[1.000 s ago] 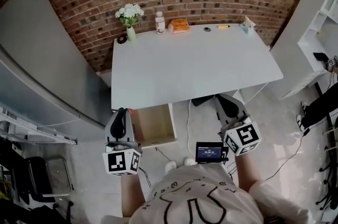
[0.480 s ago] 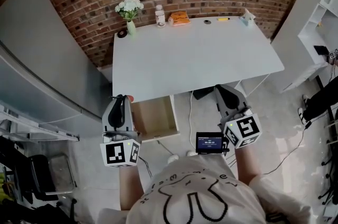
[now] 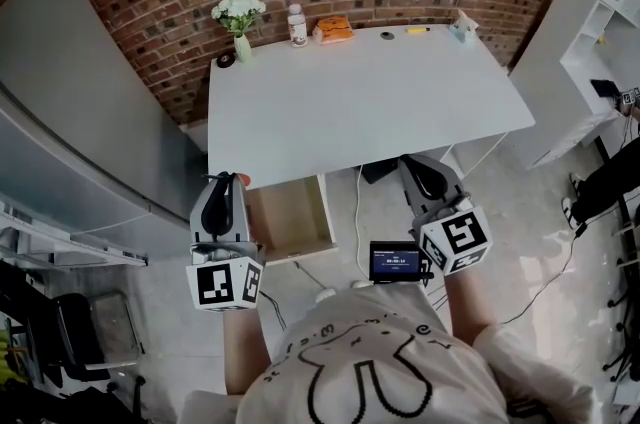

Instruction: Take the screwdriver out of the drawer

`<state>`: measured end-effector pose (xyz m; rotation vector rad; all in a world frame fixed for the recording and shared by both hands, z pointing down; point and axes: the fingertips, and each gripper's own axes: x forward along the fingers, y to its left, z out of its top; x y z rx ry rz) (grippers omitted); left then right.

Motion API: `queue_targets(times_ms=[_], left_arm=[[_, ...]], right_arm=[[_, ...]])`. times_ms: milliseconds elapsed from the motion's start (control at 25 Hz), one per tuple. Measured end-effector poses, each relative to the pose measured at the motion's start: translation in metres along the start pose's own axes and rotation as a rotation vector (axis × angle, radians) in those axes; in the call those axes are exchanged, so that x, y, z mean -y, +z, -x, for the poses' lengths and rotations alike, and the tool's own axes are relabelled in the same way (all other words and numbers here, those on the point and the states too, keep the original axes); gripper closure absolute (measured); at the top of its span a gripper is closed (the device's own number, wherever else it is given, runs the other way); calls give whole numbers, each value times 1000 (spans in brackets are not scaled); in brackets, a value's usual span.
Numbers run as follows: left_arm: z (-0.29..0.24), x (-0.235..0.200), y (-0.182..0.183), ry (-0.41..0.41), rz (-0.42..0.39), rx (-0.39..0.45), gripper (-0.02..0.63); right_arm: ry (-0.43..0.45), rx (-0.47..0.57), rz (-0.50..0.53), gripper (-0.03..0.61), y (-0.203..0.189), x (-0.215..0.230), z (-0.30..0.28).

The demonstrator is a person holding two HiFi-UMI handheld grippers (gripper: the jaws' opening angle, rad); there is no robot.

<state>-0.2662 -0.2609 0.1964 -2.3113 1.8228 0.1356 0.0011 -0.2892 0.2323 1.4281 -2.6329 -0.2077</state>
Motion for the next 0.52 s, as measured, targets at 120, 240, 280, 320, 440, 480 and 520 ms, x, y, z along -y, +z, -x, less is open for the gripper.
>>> queue_targets(times_ms=[120, 240, 280, 320, 440, 480, 520], left_arm=[[1, -1, -1, 1, 4, -1, 555], [0, -1, -1, 0, 8, 1, 555], [0, -1, -1, 0, 8, 2, 555], [0, -1, -1, -1, 8, 3, 555], [-1, 1, 0, -5, 8, 6, 555], [-1, 2, 1, -7, 7, 7, 555], [-1, 3, 1, -10, 7, 7, 555]], right_arm=[[5, -5, 12, 557, 0, -2, -1], [11, -9, 24, 558, 0, -3, 0], [12, -11, 28, 558, 0, -4, 1], [12, -12, 30, 558, 0, -4, 1], [9, -19, 29, 557, -1, -2, 3], [8, -21, 30, 557, -1, -2, 3], [8, -22, 31, 558, -1, -1, 4]])
